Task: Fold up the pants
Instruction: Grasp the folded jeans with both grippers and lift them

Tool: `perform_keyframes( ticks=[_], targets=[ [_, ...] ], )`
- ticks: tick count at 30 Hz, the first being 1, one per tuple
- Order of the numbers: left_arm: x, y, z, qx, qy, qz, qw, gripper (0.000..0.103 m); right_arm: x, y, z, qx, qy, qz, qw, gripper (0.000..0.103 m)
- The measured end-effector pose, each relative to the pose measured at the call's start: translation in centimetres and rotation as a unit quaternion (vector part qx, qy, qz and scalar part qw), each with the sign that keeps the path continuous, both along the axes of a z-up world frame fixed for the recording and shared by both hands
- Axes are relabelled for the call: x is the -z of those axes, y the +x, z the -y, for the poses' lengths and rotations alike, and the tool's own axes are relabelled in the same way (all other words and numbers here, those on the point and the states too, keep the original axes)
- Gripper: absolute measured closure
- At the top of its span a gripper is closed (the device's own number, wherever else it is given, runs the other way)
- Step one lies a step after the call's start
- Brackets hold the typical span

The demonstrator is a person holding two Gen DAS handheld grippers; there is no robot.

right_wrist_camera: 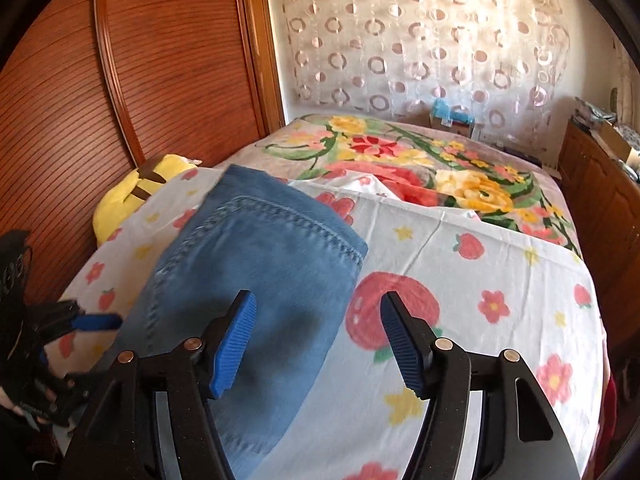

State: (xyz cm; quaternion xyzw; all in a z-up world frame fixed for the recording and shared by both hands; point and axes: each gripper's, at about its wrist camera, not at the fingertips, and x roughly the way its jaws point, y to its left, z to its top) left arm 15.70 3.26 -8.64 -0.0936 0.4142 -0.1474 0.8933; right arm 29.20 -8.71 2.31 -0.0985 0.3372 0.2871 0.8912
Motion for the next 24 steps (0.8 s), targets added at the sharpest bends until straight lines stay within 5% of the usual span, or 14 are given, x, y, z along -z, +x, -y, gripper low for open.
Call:
perform_keyframes(
  ticks=[4, 8, 12, 14, 24],
  targets=[
    [0.5, -0.5, 0.2, 0.0, -0.001, 0.002, 1.0, 0.029, 1.1, 3.3, -0.9, -0.003, 0.004, -0.023, 1.0, 0.026],
    [0.3, -1.0, 0.6, 0.007, -0.019, -0.002, 0.9998, 0.047, 2.2, 5.8, -0.9, -0.013, 0.025, -0.055, 0.998, 0.015],
    [0.0, -1.5, 0.7, 0.006, -0.024, 0.004, 0.9997, 0.07, 3.4, 7.9, -1.1, -0.029, 0.046, -0.089, 0.995, 0.015],
    [-0.3, -1.9, 0.9, 0.006, -0.021, 0.007, 0.9997, 0.074, 4.0, 8.2, -1.3, -0.038, 0.054, -0.102, 0.993, 0.015],
    [-1.3, -2.9, 0.7, 0.016, -0.016, 0.033, 0.9992, 0.089, 4.3, 7.8, -1.0, -0.051, 0.078, -0.08, 0.992, 0.069]
  ],
)
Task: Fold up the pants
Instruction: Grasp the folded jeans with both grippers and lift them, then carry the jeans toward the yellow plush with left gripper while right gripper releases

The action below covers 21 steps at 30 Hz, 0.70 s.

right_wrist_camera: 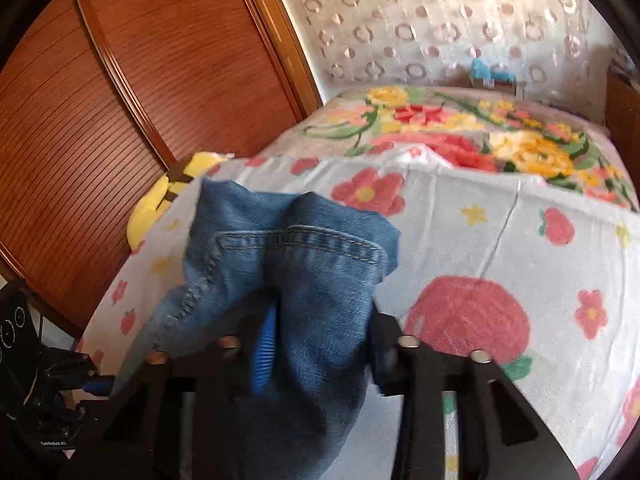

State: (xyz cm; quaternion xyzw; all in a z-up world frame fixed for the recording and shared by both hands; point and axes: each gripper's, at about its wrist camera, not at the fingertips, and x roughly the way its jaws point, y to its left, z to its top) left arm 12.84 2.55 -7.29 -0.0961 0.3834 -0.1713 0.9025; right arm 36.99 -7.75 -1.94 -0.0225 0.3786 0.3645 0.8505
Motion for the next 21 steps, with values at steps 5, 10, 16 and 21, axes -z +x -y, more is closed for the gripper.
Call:
perform_keyframes(
  ticks=[5, 10, 16, 21],
  targets=[
    [-1.1, -0.2, -0.3, 0.005, -0.022, 0.011, 0.9997, 0.09, -1.6, -2.6, -1.4, 0.005, -0.004, 0.073, 0.997, 0.076],
    [-1.6, -0.5, -2.6, -0.016, -0.026, 0.025, 0.9992, 0.09, -2.9, -3.3, -3.7, -0.007, 0.003, 0.107, 0.994, 0.077],
    [-2.5, -0.2, -6.4, -0.045, -0.021, 0.04, 0.998, 0.091, -2.9, -2.6, -7.8, -0.025, 0.0, 0.117, 0.993, 0.077],
    [-3.1, 0.6, -9.9, -0.065, 0.005, 0.048, 0.9967, 0.091, -2.8, -0.4, -11.1, -0.035, 0.007, 0.118, 0.992, 0.077]
  ],
)
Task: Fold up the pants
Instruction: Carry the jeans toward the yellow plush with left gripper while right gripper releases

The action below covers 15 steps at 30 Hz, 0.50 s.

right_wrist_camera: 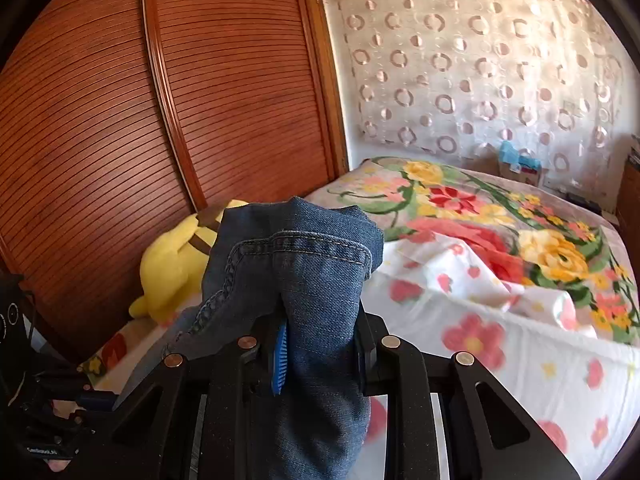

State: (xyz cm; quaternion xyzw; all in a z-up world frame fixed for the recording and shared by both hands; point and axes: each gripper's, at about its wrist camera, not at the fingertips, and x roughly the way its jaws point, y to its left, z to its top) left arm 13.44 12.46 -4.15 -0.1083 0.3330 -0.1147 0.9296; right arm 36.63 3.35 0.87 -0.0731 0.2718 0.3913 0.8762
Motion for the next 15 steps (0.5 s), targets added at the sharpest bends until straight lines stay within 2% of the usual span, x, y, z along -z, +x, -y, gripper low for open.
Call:
perform_keyframes(
  ticks=[7, 11, 15],
  targets=[
    [-0.4, 2.0, -4.8, -0.024, 0.031, -0.001, 0.9992, 0.091, 0.6, 2.9, -5.0, -0.007, 0.006, -0.002, 1.0, 0.078],
    [-0.1, 3.4, -7.2, -0.036, 0.051, -0.006, 0.9981, 0.092, 1.9, 5.2, -6.7, -0.003, 0.011, -0.024, 1.0, 0.077],
    [0.9, 5.1, -9.2, -0.049, 0.049, -0.014, 0.9975, 0.092, 3.1, 7.5, -7.5, -0.001, 0.01, -0.035, 0.999, 0.077]
  ],
)
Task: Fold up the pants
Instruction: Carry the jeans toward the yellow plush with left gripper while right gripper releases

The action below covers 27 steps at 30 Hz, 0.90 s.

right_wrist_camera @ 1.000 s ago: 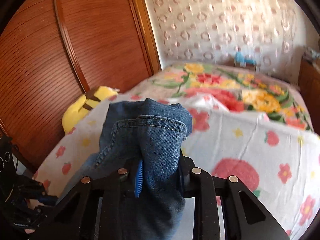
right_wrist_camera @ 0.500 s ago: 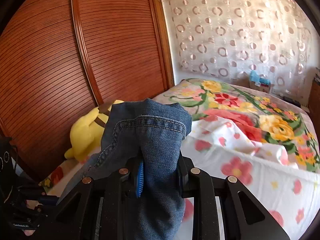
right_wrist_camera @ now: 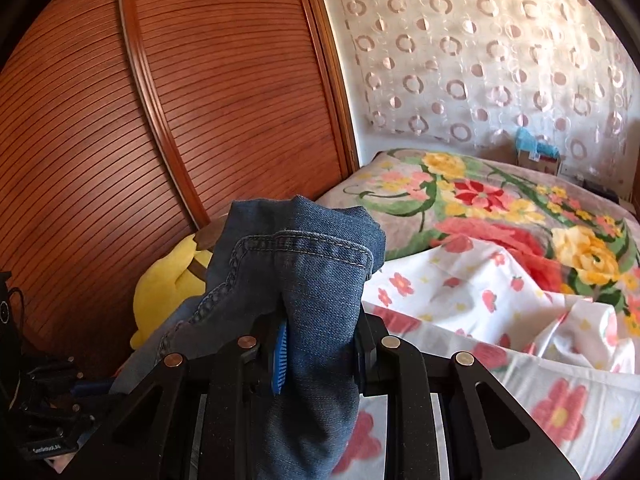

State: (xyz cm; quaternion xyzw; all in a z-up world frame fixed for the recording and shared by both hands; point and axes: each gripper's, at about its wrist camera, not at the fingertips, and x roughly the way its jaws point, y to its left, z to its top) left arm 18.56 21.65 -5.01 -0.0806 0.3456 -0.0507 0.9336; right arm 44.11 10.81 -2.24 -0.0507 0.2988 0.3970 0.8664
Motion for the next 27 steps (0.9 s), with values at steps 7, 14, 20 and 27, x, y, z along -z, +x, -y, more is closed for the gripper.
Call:
perform_keyframes(
  ticks=[7, 14, 20, 27],
  targets=[
    [0.9, 0.6, -0.4, -0.005, 0.014, -0.015, 0.9998, 0.098, 3.0, 2.4, -2.7, -0.008, -0.081, -0.001, 0.997, 0.059],
    [1.0, 0.9, -0.3, -0.013, 0.019, -0.021, 0.9995, 0.098, 1.9, 3.0, -0.9, 0.011, -0.086, 0.007, 0.996, 0.045],
    [1.2, 1.1, -0.4, -0.021, 0.023, -0.025, 0.9992, 0.097, 1.0, -0.7, -0.6, -0.009, -0.071, 0.024, 0.997, 0.058],
    [0.4, 0.4, -0.1, -0.045, 0.024, -0.019, 0.9985, 0.097, 2.7, -1.7, -1.2, -0.006, -0.109, 0.018, 0.994, 0.061]
  ],
)
